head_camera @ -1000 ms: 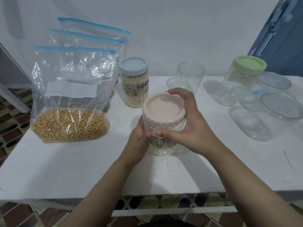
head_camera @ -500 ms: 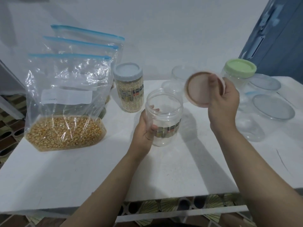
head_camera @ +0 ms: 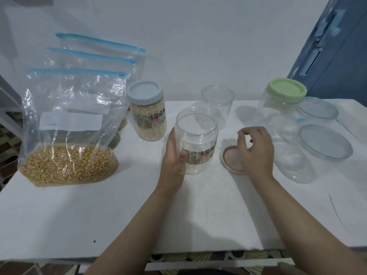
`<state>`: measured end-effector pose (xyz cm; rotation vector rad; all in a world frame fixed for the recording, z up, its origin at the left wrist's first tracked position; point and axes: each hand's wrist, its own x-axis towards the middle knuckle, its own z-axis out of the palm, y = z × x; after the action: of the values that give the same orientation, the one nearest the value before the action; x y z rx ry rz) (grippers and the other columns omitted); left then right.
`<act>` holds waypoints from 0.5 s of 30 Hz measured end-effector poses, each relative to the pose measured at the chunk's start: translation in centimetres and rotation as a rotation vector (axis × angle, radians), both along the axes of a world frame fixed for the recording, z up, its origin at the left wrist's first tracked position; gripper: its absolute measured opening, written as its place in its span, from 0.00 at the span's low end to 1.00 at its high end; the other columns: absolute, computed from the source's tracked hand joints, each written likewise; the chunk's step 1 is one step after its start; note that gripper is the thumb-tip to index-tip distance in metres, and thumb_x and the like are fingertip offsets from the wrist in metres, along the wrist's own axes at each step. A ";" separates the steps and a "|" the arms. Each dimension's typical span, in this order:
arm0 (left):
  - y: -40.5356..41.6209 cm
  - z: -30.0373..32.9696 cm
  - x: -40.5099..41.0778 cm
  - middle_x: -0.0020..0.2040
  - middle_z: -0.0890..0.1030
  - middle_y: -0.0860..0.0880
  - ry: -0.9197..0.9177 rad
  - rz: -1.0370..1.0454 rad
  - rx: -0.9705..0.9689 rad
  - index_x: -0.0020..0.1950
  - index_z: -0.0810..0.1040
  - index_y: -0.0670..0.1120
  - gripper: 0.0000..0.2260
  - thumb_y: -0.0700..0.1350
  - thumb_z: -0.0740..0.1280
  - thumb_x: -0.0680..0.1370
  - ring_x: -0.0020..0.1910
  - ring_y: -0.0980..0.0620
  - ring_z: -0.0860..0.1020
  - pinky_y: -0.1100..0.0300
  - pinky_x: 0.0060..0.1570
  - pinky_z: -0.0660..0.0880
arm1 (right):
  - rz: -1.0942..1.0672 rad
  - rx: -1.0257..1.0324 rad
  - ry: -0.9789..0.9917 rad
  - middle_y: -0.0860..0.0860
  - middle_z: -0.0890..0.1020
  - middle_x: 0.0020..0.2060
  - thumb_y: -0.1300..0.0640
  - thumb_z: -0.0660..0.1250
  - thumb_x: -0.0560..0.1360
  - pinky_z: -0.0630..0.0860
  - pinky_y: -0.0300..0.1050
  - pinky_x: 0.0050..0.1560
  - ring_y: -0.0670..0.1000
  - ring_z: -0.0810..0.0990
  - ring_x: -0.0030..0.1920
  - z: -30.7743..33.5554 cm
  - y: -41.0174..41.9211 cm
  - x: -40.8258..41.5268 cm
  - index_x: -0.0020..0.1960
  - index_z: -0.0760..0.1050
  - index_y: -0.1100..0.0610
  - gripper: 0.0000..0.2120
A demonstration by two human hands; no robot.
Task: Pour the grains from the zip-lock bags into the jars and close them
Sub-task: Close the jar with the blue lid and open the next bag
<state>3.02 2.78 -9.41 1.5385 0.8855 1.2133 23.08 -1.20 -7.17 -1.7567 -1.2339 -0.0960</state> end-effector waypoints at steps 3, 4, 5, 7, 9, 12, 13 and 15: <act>-1.6 2.1 -0.4 0.77 0.62 0.53 -0.078 0.120 0.028 0.77 0.57 0.54 0.43 0.78 0.55 0.69 0.75 0.61 0.62 0.58 0.74 0.61 | 0.100 0.252 -0.042 0.48 0.79 0.39 0.61 0.65 0.76 0.71 0.46 0.45 0.48 0.72 0.41 4.8 -1.9 -2.2 0.44 0.77 0.58 0.04; -2.1 3.1 -0.6 0.75 0.65 0.55 -0.101 0.157 0.050 0.75 0.59 0.55 0.42 0.78 0.54 0.69 0.74 0.60 0.64 0.58 0.73 0.63 | 0.143 0.306 -0.084 0.47 0.78 0.38 0.62 0.65 0.76 0.69 0.44 0.45 0.47 0.71 0.40 6.5 -2.5 -3.1 0.43 0.77 0.59 0.04; -2.5 4.2 -0.9 0.73 0.67 0.57 -0.112 0.205 0.081 0.74 0.62 0.53 0.41 0.77 0.54 0.70 0.72 0.59 0.67 0.59 0.71 0.66 | 0.195 0.340 -0.121 0.47 0.78 0.38 0.63 0.65 0.76 0.68 0.44 0.45 0.46 0.71 0.40 8.1 -2.9 -4.0 0.43 0.77 0.59 0.04; -3.1 6.6 -1.6 0.66 0.73 0.56 -0.127 0.305 0.164 0.72 0.66 0.46 0.37 0.73 0.55 0.74 0.67 0.59 0.72 0.62 0.65 0.71 | 0.296 0.358 -0.182 0.45 0.77 0.38 0.63 0.65 0.76 0.67 0.43 0.45 0.44 0.70 0.39 10.7 -3.1 -5.8 0.43 0.77 0.59 0.04; -3.1 8.8 -2.6 0.60 0.75 0.54 -0.158 0.405 0.217 0.68 0.70 0.42 0.27 0.62 0.56 0.80 0.61 0.60 0.75 0.63 0.60 0.73 | 0.403 0.341 -0.181 0.47 0.78 0.37 0.64 0.66 0.76 0.68 0.41 0.43 0.46 0.71 0.39 12.3 -2.7 -7.8 0.43 0.78 0.60 0.04; -2.6 11.6 -5.6 0.55 0.75 0.54 -0.194 0.504 0.260 0.61 0.72 0.44 0.11 0.47 0.57 0.82 0.54 0.61 0.75 0.69 0.52 0.71 | 0.519 0.325 -0.074 0.47 0.79 0.36 0.63 0.65 0.77 0.69 0.37 0.41 0.47 0.73 0.38 14.1 -1.2 -11.8 0.43 0.78 0.59 0.05; -2.1 12.2 -7.1 0.54 0.75 0.54 -0.184 0.548 0.283 0.58 0.72 0.47 0.08 0.45 0.58 0.81 0.53 0.60 0.75 0.69 0.53 0.70 | 0.549 0.326 -0.038 0.47 0.79 0.36 0.63 0.65 0.77 0.70 0.38 0.41 0.46 0.73 0.38 14.5 -0.6 -13.4 0.43 0.78 0.58 0.05; -0.5 12.5 -10.5 0.54 0.75 0.54 -0.152 0.651 0.333 0.55 0.72 0.53 0.07 0.42 0.61 0.79 0.55 0.58 0.74 0.65 0.55 0.70 | 0.583 0.346 0.017 0.46 0.79 0.36 0.63 0.66 0.76 0.72 0.41 0.42 0.46 0.74 0.38 15.1 1.2 -16.6 0.43 0.78 0.58 0.05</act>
<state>-7.48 2.27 3.14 1.4224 1.1714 2.0001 6.47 -0.01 7.98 -1.0560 -1.5640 0.0456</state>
